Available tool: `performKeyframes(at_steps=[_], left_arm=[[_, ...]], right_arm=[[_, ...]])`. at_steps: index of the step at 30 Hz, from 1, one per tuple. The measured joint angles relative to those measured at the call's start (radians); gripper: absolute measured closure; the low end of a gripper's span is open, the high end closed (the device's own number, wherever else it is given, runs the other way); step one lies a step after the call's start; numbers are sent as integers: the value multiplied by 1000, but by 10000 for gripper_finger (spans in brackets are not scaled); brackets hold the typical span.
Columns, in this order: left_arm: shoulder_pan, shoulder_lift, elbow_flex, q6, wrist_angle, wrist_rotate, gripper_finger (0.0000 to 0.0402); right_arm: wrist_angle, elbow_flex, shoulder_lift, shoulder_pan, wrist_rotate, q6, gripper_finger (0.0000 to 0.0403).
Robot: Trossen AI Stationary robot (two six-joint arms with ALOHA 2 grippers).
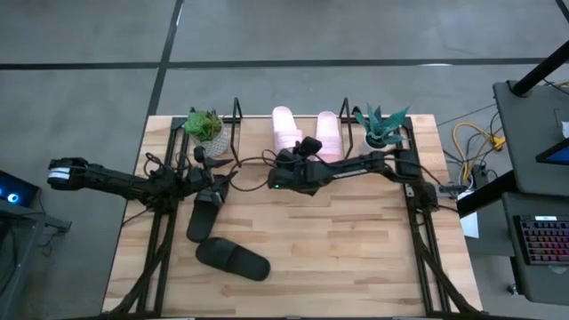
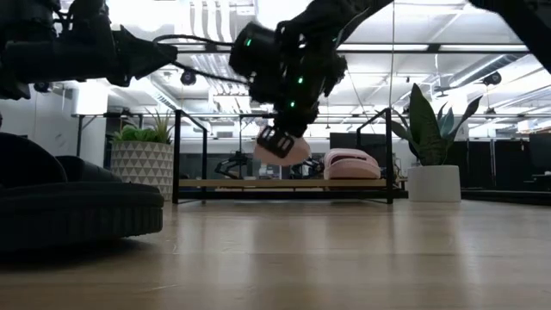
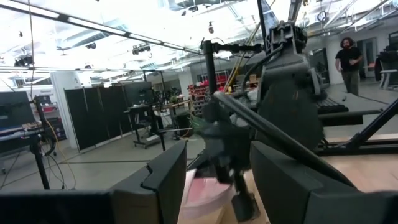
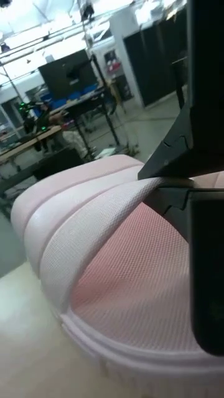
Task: Pick and place slides into the shelf
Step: Put the pink slipper on the shelf
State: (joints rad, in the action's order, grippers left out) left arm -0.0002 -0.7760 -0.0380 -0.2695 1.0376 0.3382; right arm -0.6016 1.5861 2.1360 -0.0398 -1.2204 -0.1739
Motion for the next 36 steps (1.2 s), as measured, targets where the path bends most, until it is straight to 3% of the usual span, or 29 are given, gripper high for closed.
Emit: performKeyframes(at_steps=[9, 18, 27, 36], left_arm=[[0, -2, 0, 0, 0, 0, 237], [0, -1, 0, 0, 0, -2, 237], [0, -2, 0, 0, 0, -3, 237], [0, -2, 0, 0, -1, -2, 237]], right_arm=[[-332, 130, 93, -18, -10, -250, 394], [-356, 129, 105, -31, 1, -264, 394], [-495, 112, 105, -33, 41, -405, 394], [-520, 96, 103, -33, 86, -372, 394]])
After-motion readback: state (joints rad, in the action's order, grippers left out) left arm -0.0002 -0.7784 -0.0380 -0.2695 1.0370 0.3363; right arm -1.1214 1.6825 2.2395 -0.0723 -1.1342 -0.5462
